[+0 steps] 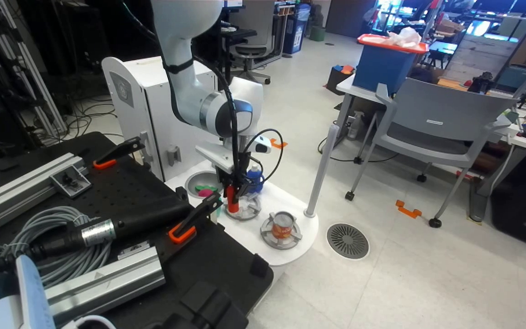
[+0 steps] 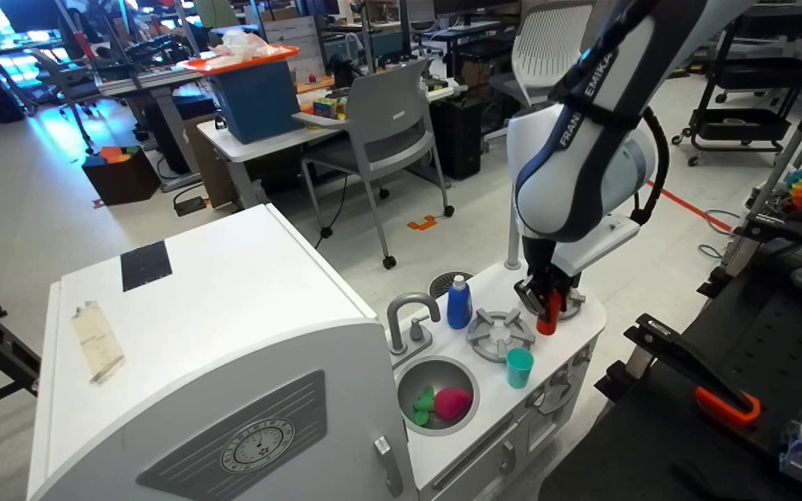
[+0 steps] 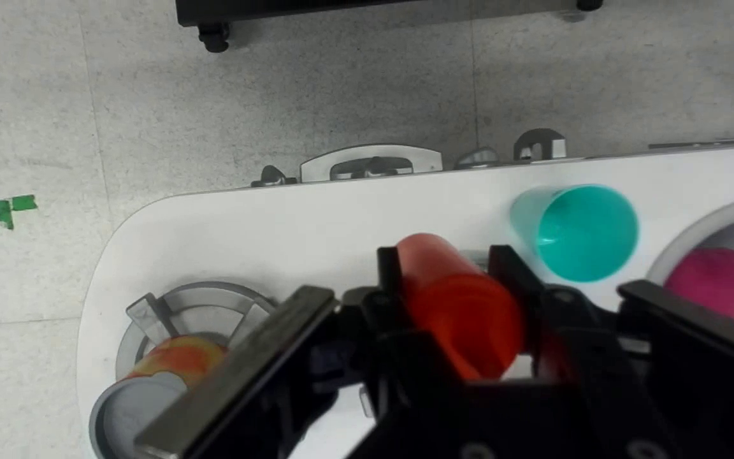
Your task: Pick up the orange object and put it in the toy cup
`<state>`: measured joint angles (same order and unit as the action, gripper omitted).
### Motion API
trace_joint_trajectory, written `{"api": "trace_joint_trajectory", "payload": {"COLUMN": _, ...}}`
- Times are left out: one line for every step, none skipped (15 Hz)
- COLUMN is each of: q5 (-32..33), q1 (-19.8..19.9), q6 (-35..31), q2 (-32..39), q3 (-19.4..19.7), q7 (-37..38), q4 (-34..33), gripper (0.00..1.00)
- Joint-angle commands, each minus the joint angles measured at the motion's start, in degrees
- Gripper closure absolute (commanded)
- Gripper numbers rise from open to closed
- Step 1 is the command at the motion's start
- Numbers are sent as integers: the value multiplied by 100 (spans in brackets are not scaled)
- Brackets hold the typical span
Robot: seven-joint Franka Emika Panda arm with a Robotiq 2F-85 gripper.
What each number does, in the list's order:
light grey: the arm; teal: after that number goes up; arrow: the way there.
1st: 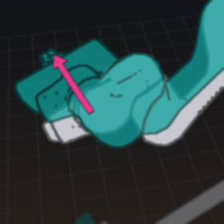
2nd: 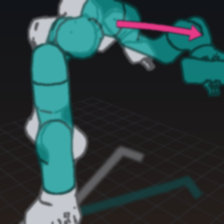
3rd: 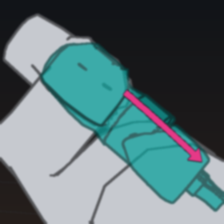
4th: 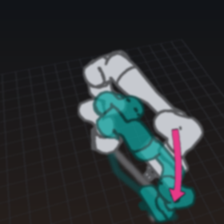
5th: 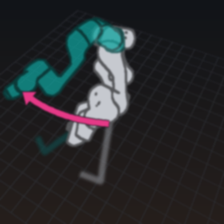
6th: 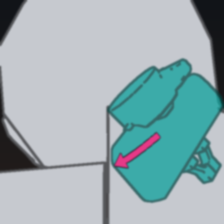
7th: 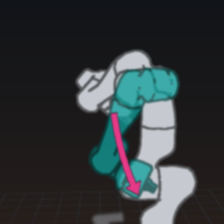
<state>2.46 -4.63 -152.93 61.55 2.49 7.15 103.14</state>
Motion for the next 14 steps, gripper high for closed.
{"api": "trace_joint_trajectory", "payload": {"q5": -109, "q1": 118, "q6": 11, "q2": -826, "q3": -257, "q7": -239, "q4": 836, "gripper": 87}}
{"api": "trace_joint_trajectory", "payload": {"q5": -110, "q1": 130, "q6": 39, "q2": -927, "q3": -322, "q7": -304, "q4": 910, "gripper": 87}}
{"api": "trace_joint_trajectory", "payload": {"q5": -124, "q1": 141, "q6": 94, "q2": -983, "q3": -404, "q7": -371, "q4": 940, "gripper": 87}}
{"api": "trace_joint_trajectory", "payload": {"q5": -131, "q1": 125, "q6": 109, "q2": -1000, "q3": -452, "q7": -400, "q4": 948, "gripper": 87}}
{"api": "trace_joint_trajectory", "payload": {"q5": -119, "q1": 83, "q6": 59, "q2": -948, "q3": -481, "q7": -414, "q4": 906, "gripper": 87}}
{"api": "trace_joint_trajectory", "payload": {"q5": -115, "q1": 56, "q6": 100, "q2": -897, "q3": -510, "q7": -425, "q4": 852, "gripper": 87}}
{"api": "trace_joint_trajectory", "payload": {"q5": -95, "q1": 1, "q6": 68, "q2": -806, "q3": -505, "q7": -405, "q4": 777, "gripper": 87}}
{"api": "trace_joint_trajectory", "payload": {"q5": -81, "q1": -45, "q6": 52, "q2": -749, "q3": -492, "q7": -380, "q4": 731, "gripper": 87}}
{"api": "trace_joint_trajectory", "payload": {"q5": -74, "q1": -88, "q6": 73, "q2": -685, "q3": -478, "q7": -354, "q4": 669, "gripper": 87}}
{"api": "trace_joint_trajectory", "payload": {"q5": -61, "q1": -131, "q6": 74, "q2": -616, "q3": -451, "q7": -332, "q4": 606, "gripper": 87}}
{"api": "trace_joint_trajectory", "payload": {"q5": -56, "q1": -164, "q6": 68, "q2": -555, "q3": -436, "q7": -317, "q4": 557, "gripper": 87}}
{"api": "trace_joint_trajectory", "payload": {"q5": -49, "q1": -193, "q6": 78, "q2": -464, "q3": -417, "q7": -303, "q4": 477, "gripper": 87}}
{"api": "trace_joint_trajectory", "payload": {"q5": -46, "q1": -223, "q6": 112, "q2": -389, "q3": -392, "q7": -278, "q4": 402, "gripper": 87}}
{"api": "trace_joint_trajectory", "payload": {"q5": -43, "q1": -243, "q6": 117, "q2": -308, "q3": -375, "q7": -268, "q4": 325, "gripper": 87}}
